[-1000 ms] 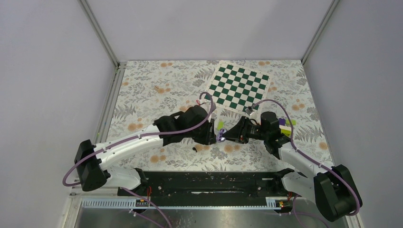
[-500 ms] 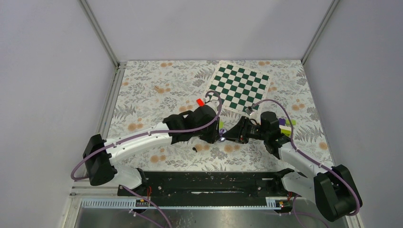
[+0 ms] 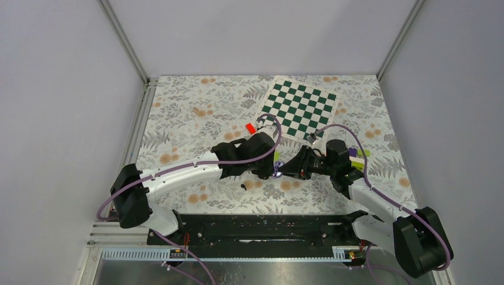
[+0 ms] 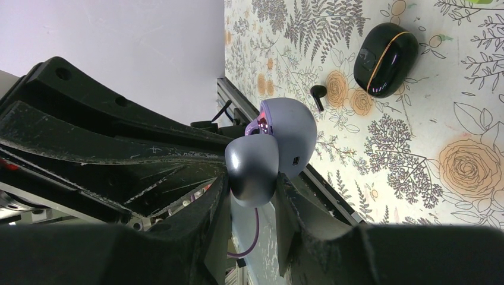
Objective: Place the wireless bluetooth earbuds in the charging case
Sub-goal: Place the earbud in the charging case, then close the charging case.
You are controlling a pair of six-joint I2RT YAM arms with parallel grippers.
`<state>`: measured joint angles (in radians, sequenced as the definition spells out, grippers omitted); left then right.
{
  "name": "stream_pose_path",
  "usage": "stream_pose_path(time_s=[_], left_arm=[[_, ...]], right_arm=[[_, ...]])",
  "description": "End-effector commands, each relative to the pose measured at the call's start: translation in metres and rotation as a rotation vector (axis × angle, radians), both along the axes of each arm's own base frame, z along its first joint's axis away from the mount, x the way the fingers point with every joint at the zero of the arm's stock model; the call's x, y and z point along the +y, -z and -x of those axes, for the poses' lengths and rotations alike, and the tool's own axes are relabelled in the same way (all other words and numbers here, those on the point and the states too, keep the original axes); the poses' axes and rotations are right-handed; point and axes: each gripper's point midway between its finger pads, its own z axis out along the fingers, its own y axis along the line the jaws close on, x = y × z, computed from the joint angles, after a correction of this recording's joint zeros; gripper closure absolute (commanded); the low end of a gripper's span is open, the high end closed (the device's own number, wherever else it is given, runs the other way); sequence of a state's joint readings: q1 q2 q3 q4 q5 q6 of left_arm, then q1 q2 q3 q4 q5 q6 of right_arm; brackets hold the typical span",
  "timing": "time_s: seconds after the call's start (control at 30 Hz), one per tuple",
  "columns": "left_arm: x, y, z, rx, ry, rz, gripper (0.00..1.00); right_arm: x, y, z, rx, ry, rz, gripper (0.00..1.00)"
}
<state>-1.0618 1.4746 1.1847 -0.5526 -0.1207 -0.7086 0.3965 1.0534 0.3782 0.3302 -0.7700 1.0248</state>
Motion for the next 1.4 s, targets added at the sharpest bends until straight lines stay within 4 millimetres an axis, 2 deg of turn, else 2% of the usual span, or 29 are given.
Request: stream_pose_path(time_s=[0.0,0.1,0.3,0.47,0.53,0.63,0.83,0.97,1.1,1.2,1.27,1.37], left_arm=[[-0.007,-0.017,-0.011,-0.044,-0.028,0.036,0.87],[-0.010,-0.016,-0.010,-0.038,-0.018,0.036,0.87],[-0.009,-0.020,-0.009,-0.041,-0.021,0.045,0.77],[-0.006,-0.038,-0.006,-0.059,-0.011,0.081,0.54],[-0.003,-0.045,-0.004,-0.062,-0.007,0.089,0.48],[0.002,-0.057,0.000,-0.067,-0.003,0.108,0.47],[0.017,-0.095,0.015,-0.104,0.057,0.194,0.48],[0.032,-0.103,0.018,-0.070,0.096,0.249,0.47],[0.053,-0.090,0.004,-0.018,0.077,0.298,0.48],[0.065,-0.074,-0.008,0.015,0.018,0.318,0.51],[0.062,-0.063,-0.009,0.060,0.021,0.313,0.52],[0.040,-0.052,-0.004,0.149,0.075,0.352,0.54]], right_arm=[[0.003,-0.022,-0.005,-0.088,-0.014,-0.034,1.00],[0.003,-0.022,-0.006,-0.090,-0.012,-0.034,1.00],[0.003,-0.022,-0.005,-0.090,-0.011,-0.034,1.00],[0.003,-0.019,-0.004,-0.087,-0.010,-0.030,1.00],[0.003,-0.018,-0.005,-0.086,-0.010,-0.029,1.00],[0.003,-0.017,-0.004,-0.083,-0.012,-0.028,1.00],[0.000,-0.020,0.001,-0.113,-0.032,-0.010,1.00],[-0.003,-0.024,0.009,-0.143,-0.062,0.005,1.00],[-0.002,-0.044,0.022,-0.202,-0.118,-0.047,1.00],[0.000,-0.071,0.034,-0.282,-0.168,-0.128,1.00],[0.000,-0.094,0.040,-0.337,-0.189,-0.192,1.00],[0.001,-0.117,0.043,-0.408,-0.200,-0.236,1.00]])
